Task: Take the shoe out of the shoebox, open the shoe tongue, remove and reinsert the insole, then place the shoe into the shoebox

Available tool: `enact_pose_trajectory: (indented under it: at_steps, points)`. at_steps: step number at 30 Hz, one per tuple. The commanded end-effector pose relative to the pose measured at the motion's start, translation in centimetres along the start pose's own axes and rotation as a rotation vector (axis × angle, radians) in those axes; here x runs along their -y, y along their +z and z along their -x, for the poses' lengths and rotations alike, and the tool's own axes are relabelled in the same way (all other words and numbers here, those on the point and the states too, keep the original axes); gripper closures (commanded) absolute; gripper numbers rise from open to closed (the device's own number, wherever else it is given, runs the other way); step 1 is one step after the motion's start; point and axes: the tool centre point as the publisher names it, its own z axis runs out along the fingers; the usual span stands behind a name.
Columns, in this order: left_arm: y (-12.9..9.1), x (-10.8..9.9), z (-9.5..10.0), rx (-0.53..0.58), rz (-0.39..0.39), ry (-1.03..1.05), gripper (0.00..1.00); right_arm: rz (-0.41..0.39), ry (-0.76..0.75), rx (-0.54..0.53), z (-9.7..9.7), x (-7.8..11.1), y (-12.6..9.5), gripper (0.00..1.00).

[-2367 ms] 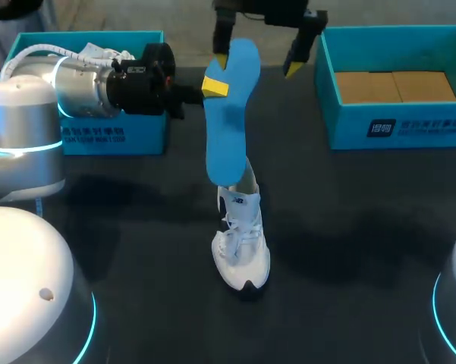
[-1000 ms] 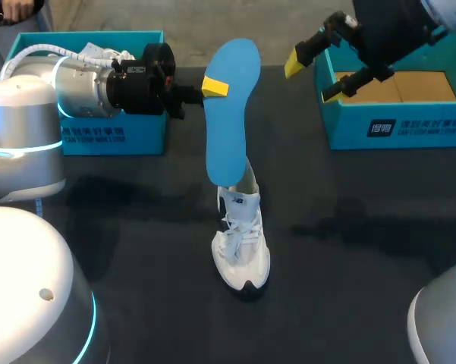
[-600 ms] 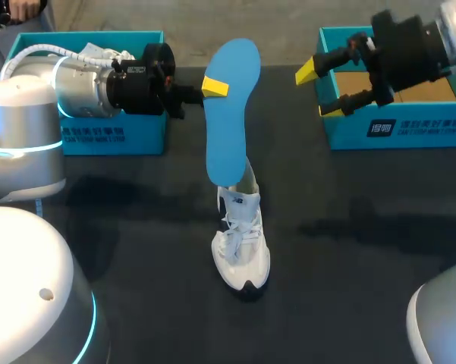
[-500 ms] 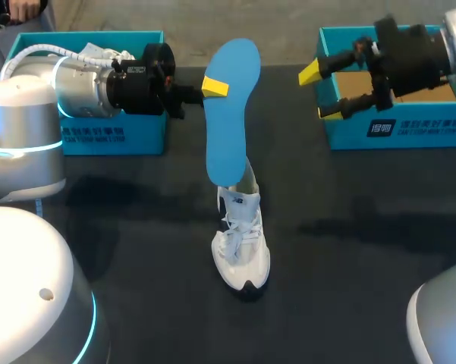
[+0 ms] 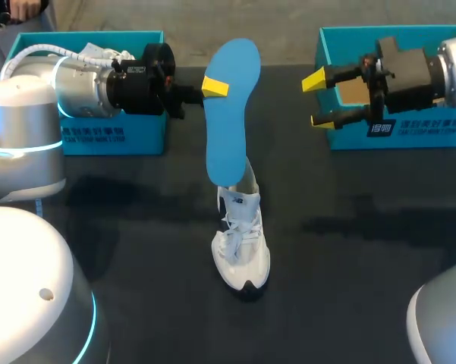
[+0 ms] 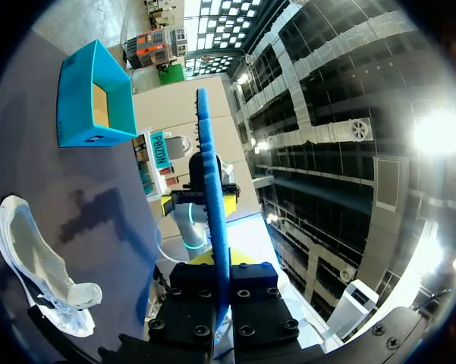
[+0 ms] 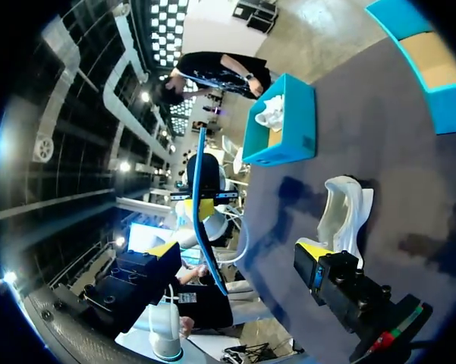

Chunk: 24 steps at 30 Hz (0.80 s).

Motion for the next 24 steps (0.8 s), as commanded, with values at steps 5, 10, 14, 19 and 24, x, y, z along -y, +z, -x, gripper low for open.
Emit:
enact_pose_trajectory:
  at_steps: [5,10,14,19,24]
  points:
    - [0.02,0.02,0.05,0.001,0.002,0.0,1.0,-0.007,0.001,0.01,-0.29,-0.41,0.15,0.0]
    - [0.02,0.02,0.05,0.001,0.002,0.0,1.0,-0.007,0.001,0.01,-0.29,-0.41,0.15,0.0]
    - [0.02,0.02,0.05,0.001,0.002,0.0,1.0,-0.007,0.001,0.01,-0.29,-0.41,0.15,0.0]
    - [-0.09,-0.38,-0.33,-0.039,0.003,0.061,1.0,-0.007,0.001,0.01,-0.29,-0.41,0.15,0.0]
    - [-0.81,-0.46,-0.7,0.013,0.016,0.323,1.0,-0.007,0.001,0.01,-0.29,-0.41,0.15,0.0]
